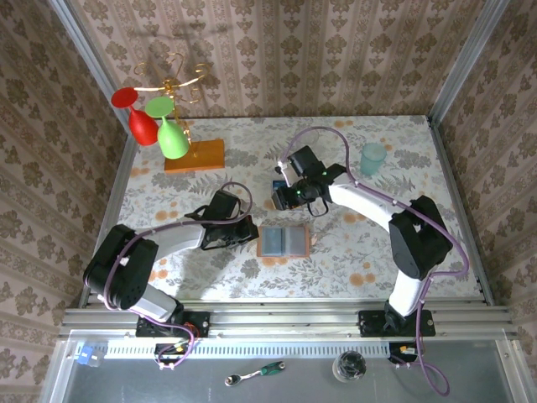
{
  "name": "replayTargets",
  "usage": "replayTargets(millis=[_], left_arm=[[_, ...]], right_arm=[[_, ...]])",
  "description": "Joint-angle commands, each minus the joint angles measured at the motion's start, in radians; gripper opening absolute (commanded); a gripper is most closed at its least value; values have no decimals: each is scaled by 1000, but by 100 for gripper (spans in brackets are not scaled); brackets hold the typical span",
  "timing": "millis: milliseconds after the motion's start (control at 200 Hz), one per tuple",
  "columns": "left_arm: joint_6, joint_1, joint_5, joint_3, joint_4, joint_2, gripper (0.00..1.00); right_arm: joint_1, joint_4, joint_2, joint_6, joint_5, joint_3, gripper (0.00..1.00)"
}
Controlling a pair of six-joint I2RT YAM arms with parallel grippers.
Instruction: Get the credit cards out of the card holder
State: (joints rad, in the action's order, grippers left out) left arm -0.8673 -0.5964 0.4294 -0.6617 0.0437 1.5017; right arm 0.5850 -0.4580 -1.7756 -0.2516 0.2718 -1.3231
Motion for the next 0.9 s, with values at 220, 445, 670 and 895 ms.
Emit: replayTargets(millis=[220,445,670,895], left_arm=[[-10,-27,-13,14,-32,24,3],[-17,-36,-22,25,-40,38,2],[-15,-42,-38,27,-24,52,1],[-21,-44,-49,37,-24,52,1]], right_arm=[[42,98,13,-401,155,168,34],[44,161,17,-442,173,242,37],[52,179,15,-464,184,261,40],[61,251,15,-518,230,305,41]])
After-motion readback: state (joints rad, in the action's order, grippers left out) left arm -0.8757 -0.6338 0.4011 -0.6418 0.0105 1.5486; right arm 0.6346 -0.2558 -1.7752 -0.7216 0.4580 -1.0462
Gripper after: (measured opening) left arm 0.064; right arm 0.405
